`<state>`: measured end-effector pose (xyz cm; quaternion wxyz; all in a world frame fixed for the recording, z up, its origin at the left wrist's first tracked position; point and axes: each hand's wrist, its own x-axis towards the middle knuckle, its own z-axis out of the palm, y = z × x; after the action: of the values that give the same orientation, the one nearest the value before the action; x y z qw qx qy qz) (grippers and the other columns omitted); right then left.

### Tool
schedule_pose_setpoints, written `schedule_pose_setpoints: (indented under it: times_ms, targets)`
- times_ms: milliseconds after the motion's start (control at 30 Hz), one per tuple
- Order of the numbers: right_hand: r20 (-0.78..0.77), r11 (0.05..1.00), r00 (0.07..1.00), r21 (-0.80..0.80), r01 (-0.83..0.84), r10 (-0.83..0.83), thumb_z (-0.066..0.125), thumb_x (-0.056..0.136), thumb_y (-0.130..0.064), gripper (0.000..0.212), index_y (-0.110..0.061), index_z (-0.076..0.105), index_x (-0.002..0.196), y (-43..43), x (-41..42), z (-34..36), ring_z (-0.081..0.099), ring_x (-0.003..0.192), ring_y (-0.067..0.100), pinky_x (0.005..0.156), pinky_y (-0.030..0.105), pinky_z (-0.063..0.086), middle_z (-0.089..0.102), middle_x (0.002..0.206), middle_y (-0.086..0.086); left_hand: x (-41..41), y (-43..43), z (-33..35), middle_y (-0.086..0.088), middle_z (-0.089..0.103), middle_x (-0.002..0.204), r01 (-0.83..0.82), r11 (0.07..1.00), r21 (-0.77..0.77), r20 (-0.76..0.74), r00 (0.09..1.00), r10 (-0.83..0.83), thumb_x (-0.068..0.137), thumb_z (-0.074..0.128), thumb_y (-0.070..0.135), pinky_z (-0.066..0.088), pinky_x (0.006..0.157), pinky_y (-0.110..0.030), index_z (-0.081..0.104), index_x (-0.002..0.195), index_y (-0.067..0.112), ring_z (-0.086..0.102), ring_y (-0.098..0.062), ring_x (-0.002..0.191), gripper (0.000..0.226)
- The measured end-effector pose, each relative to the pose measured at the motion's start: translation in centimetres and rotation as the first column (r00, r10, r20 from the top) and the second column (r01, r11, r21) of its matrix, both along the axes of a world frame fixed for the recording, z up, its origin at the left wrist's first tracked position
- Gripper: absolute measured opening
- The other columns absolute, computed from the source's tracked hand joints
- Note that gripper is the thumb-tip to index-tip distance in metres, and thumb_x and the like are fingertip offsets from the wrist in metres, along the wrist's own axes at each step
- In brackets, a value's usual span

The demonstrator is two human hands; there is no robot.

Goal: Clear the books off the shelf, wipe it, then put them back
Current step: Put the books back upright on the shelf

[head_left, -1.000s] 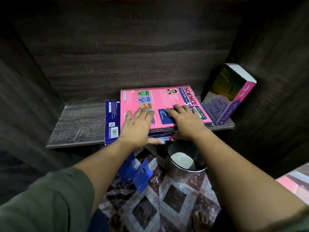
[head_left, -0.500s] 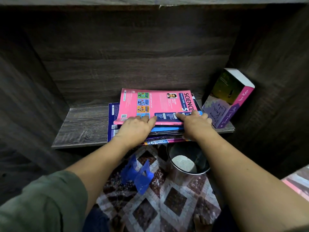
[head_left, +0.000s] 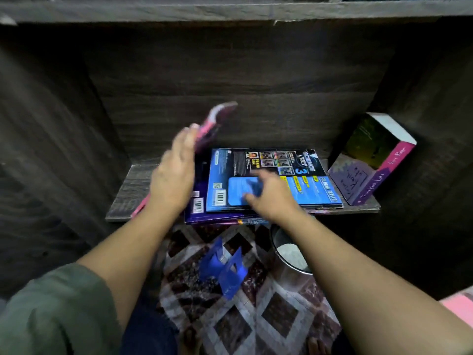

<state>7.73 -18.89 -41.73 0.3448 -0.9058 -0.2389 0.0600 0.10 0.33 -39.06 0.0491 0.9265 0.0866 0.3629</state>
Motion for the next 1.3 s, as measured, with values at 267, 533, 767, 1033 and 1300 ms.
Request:
schedule_pose_setpoints:
  times_ms: [267, 533, 767, 1033, 1300]
  targets:
    - [0.196, 0.821, 0.909, -0.528, -0.218, 0.368, 0.059, 0.089, -0.05, 0.078, -0.037, 0.017, 0.152, 2.1, -2.1, -2.3, 0.012, 0.146, 0.027, 0.119, 0.044, 0.011, 0.014, 0.159, 0.008, -3.2, 4.4, 0.8, -0.024, 0.046, 0.121, -0.188, 0.91, -0.371, 0.316, 0.895, 0.314, 0.079, 0.044, -0.006, 0.042, 0.084, -0.049, 0.02, 0.124, 0.024, 0.05, -0.041, 0.102, 0.059]
    - [0.13, 0.818, 0.924, -0.52, -0.245, 0.359, 0.048, 0.099, -0.04, 0.064, -0.042, 0.012, 0.152, 2.3, -1.3, -2.4, 0.004, 0.149, 0.025, 0.121, 0.04, 0.005, 0.005, 0.163, 0.005, -3.9, 10.6, 1.7, -0.03, 0.042, 0.136, -0.659, 0.741, -0.125, 0.485, 0.611, 0.626, 0.078, 0.055, -0.005, 0.036, 0.107, -0.045, 0.022, 0.142, 0.002, 0.044, -0.042, 0.118, 0.073]
    - [0.143, 0.82, 0.919, -0.517, -0.246, 0.366, 0.046, 0.1, -0.036, 0.063, -0.043, 0.011, 0.152, 2.2, -1.1, -3.0, 0.004, 0.149, 0.024, 0.121, 0.039, 0.005, 0.004, 0.163, 0.005, -4.2, 9.2, 3.1, -0.026, 0.029, 0.152, -0.869, 0.48, -0.123, 0.09, 0.472, 0.877, 0.084, 0.068, 0.013, 0.031, 0.108, -0.054, 0.025, 0.146, -0.001, 0.034, -0.046, 0.136, 0.077]
    - [0.111, 0.774, 0.957, -0.616, -0.147, 0.269, 0.064, 0.088, -0.046, 0.081, -0.04, 0.015, 0.152, -1.4, 1.3, -0.7, 0.016, 0.147, 0.027, 0.12, 0.046, 0.013, 0.014, 0.161, 0.003, -5.3, 1.3, 3.2, -0.019, -0.003, 0.159, -0.64, 0.769, -0.002, -0.259, 0.743, 0.617, 0.074, 0.073, 0.039, 0.007, 0.114, -0.059, 0.013, 0.152, 0.007, -0.001, -0.044, 0.144, 0.103]
    - [0.069, 0.823, 0.98, -0.556, -0.119, 0.189, 0.051, 0.095, -0.019, 0.057, -0.043, 0.036, 0.145, -6.0, 3.3, 0.4, 0.042, 0.135, 0.026, 0.107, 0.034, 0.037, 0.04, 0.152, 0.002, -1.4, -4.9, -1.9, 0.004, 0.035, 0.151, 0.137, 0.968, -0.209, -0.501, 0.835, -0.226, 0.093, 0.055, 0.034, 0.035, 0.11, -0.036, 0.039, 0.145, 0.023, 0.037, -0.018, 0.137, 0.055]
